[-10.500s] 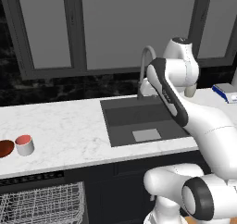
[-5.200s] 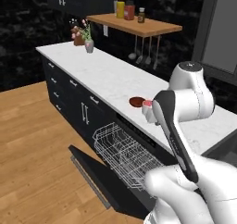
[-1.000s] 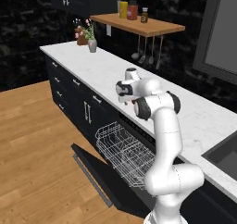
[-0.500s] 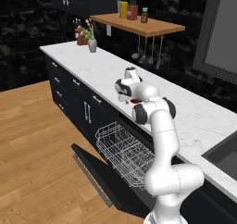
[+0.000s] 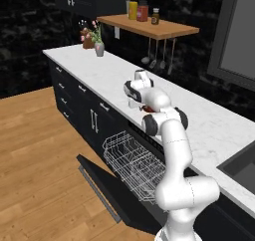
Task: Pick up the cup and bowl from the counter, place them in the dishwasher, and close the dishwasher door.
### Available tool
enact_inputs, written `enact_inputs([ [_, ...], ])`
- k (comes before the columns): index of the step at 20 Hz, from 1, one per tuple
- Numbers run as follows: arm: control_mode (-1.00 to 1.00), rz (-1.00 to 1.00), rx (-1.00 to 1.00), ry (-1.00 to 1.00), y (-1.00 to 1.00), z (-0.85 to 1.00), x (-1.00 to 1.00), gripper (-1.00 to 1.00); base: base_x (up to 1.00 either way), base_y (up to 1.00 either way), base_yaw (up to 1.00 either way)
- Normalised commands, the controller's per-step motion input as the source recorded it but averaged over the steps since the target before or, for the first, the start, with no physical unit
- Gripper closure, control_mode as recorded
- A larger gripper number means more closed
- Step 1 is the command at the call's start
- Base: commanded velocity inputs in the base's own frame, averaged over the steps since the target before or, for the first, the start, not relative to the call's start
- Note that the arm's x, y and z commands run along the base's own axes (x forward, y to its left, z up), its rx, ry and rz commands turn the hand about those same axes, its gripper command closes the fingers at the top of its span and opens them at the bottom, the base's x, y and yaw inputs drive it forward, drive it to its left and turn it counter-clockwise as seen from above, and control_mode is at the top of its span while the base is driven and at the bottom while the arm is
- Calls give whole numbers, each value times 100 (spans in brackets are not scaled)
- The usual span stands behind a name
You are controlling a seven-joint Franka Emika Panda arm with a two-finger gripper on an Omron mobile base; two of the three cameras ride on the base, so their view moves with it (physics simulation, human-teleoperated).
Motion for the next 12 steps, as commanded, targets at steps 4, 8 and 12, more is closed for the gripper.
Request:
enact_inputs([
  [4, -100, 0, 0, 2, 0, 0, -36, 100, 0, 0, 0],
  [8, -100, 0, 4, 2, 1, 0, -34, 100, 0, 0, 0],
  [12, -100, 0, 11, -2, 34, -4, -60, 100, 0, 0, 0],
])
